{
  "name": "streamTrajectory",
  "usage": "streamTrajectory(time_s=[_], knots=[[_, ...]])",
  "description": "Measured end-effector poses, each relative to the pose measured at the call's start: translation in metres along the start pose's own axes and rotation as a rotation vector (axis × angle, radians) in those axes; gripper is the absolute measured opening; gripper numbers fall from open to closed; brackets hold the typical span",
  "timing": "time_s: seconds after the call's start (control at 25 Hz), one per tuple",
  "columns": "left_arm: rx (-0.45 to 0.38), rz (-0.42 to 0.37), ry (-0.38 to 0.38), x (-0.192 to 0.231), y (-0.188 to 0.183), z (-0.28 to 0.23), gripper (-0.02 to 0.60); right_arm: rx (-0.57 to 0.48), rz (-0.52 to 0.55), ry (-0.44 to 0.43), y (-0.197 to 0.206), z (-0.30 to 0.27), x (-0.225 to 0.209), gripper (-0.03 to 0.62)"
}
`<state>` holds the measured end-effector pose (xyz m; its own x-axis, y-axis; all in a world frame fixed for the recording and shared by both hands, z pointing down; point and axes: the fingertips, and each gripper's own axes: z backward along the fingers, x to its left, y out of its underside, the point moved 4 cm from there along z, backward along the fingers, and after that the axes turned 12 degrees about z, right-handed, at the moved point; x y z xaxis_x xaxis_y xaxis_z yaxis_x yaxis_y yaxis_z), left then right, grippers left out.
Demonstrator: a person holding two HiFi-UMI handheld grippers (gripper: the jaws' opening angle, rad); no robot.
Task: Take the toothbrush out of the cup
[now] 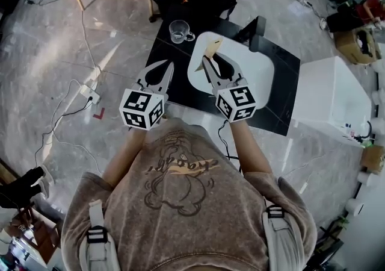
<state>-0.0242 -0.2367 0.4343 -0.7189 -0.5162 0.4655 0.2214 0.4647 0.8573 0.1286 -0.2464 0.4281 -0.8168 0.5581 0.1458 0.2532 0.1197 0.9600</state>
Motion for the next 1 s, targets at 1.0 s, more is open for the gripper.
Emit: streamTrajectory(time_s=[1.0], knots=[[-0.017, -0.034, -0.01, -0.018, 0.013, 0.016, 0.017, -0.03, -0.062, 0.008, 0.011, 0.045, 0.034, 0.103]])
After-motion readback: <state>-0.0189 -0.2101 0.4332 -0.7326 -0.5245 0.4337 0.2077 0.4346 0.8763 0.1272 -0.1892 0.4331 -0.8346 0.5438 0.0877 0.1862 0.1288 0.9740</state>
